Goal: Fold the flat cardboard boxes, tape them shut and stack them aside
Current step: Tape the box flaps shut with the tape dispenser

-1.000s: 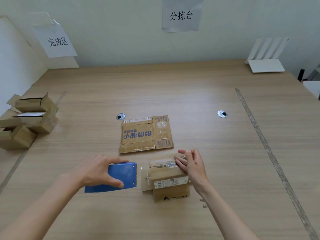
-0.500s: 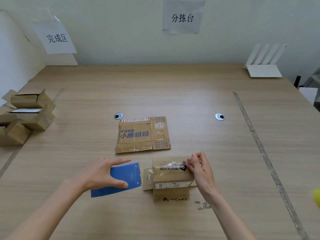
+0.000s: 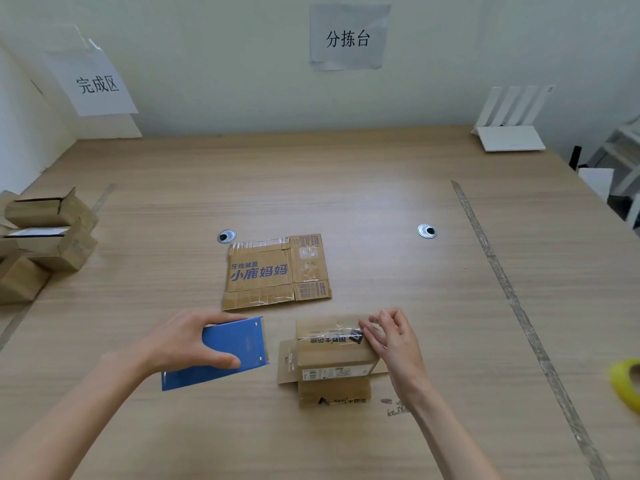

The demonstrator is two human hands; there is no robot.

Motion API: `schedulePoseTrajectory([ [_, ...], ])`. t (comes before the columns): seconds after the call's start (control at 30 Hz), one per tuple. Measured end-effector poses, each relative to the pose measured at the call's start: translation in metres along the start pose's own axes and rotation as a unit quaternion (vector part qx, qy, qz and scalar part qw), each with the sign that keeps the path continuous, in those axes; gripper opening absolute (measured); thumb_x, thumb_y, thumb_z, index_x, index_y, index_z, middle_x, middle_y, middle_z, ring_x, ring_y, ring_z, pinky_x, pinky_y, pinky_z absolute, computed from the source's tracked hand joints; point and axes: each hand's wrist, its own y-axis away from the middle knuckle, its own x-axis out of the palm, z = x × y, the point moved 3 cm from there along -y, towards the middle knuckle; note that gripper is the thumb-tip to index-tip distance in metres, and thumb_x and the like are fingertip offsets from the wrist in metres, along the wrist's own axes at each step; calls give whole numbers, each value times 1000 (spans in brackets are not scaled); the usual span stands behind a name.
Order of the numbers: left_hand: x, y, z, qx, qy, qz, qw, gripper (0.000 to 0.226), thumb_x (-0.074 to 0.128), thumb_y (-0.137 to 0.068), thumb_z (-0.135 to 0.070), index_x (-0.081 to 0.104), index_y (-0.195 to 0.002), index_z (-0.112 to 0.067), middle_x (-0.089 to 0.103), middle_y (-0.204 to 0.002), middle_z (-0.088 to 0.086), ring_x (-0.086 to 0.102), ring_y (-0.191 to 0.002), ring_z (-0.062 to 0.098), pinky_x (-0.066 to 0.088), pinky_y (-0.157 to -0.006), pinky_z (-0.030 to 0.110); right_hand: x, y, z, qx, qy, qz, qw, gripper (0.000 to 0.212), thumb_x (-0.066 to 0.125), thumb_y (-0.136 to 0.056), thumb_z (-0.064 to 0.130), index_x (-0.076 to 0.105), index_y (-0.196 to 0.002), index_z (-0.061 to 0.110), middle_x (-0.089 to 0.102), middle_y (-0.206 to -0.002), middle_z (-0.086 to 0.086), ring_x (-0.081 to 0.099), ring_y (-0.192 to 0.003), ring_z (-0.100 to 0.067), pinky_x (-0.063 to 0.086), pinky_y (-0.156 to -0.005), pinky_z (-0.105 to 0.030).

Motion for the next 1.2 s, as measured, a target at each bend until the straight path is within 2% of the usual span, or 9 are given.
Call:
schedulePoseTrajectory([
  [0.17,5,-8,-3,-6,-3,1,1000,65,71,-53,-78,48,-114,-78,65,-92,-31,59,-82,-13,53,-72,22,-3,11,-13,-28,27,-74,996,32,49,-107,32,52,-92,4,72,-101,-15,72,-109,-14,54,-99,-23],
  [0.3,14,-15,-4,-5,-16,-1,1000,69,69,-53,-82,46,-118,-77,66,-94,-27,62,-82,-6,55,-73,25,-3,14,-14,-36,118,-142,982,30,46,-108,31,54,-90,9,73,-101,-10,74,-98,-8,57,-83,-21],
  [0.43,16,-19,-1,-5,-23,-11,1000,66,67,-53,-84,40,-113,-84,65,-92,-29,61,-81,-6,53,-72,24,-5,19,-12,-78,232,-195,950,31,46,-107,35,55,-82,18,63,-103,-2,69,-97,-15,53,-85,-34],
  [0.57,13,-20,-4,-9,-10,-13,1000,63,68,-52,-82,40,-108,-86,66,-90,-30,62,-80,-7,54,-70,24,-3,18,-15,-47,214,-208,953,34,45,-107,37,56,-87,13,61,-106,0,68,-84,-1,46,-67,-11],
  [0.73,6,-19,-5,-13,-14,-14,1000,57,66,-50,-84,45,-103,-82,65,-91,-29,61,-81,-6,50,-67,22,-2,16,-12,-35,256,-188,947,36,40,-108,41,52,-88,13,65,-98,-9,64,-91,-23,46,-69,-28],
  [0.8,6,-19,-5,-13,-17,-17,1000,57,65,-49,-84,45,-103,-82,65,-91,-29,61,-81,-5,50,-67,22,-3,15,-11,-25,266,-185,946,37,40,-108,42,51,-87,13,65,-98,-11,62,-93,-27,45,-71,-32],
  [1.03,8,-15,-2,0,-13,-4,1000,58,67,-52,-84,47,-106,-80,65,-93,-27,61,-81,-5,53,-72,24,0,14,-15,6,244,-166,955,36,42,-108,39,53,-87,12,69,-86,-5,66,-86,-21,44,-68,-31],
  [1.1,8,-10,0,9,-6,2,1000,60,69,-52,-82,46,-108,-82,65,-92,-30,60,-82,-9,53,-72,23,3,16,-23,18,248,-133,959,36,42,-108,42,54,-89,13,64,-83,-6,59,-79,-18,41,-66,-31],
  [1.2,8,1,4,10,11,11,1000,65,72,-55,-78,45,-113,-81,65,-92,-34,59,-85,-14,50,-70,19,8,24,-39,33,254,-97,962,37,40,-107,46,53,-88,17,55,-77,4,49,-73,-14,38,-65,-30],
])
